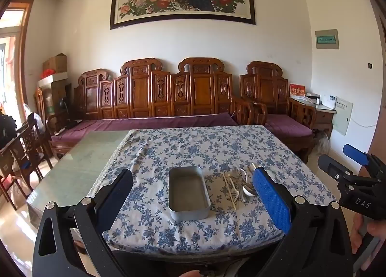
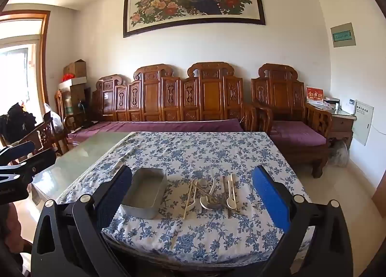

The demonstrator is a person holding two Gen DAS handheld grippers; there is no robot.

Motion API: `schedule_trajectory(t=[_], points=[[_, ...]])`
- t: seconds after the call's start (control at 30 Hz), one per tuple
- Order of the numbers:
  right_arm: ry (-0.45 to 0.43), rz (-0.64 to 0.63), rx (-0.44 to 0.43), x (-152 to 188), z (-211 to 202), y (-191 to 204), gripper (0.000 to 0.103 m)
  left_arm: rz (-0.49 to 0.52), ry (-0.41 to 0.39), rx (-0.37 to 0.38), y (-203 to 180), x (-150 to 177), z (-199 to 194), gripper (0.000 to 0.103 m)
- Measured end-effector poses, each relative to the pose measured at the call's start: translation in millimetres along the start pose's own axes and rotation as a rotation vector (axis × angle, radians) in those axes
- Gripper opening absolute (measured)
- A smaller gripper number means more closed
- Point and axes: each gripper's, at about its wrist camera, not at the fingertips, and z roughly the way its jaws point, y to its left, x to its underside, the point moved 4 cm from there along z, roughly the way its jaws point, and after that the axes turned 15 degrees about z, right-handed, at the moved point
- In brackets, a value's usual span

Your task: Organize utensils

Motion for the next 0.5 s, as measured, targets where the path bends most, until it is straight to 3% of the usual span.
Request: schedule_trajectory(t=[0.5], points=[[-0.012, 0.006, -0.004, -2.1, -0.8, 3.1, 0.101, 0.000, -0.002, 0.000, 0.0, -0.8, 2.1, 0.096]])
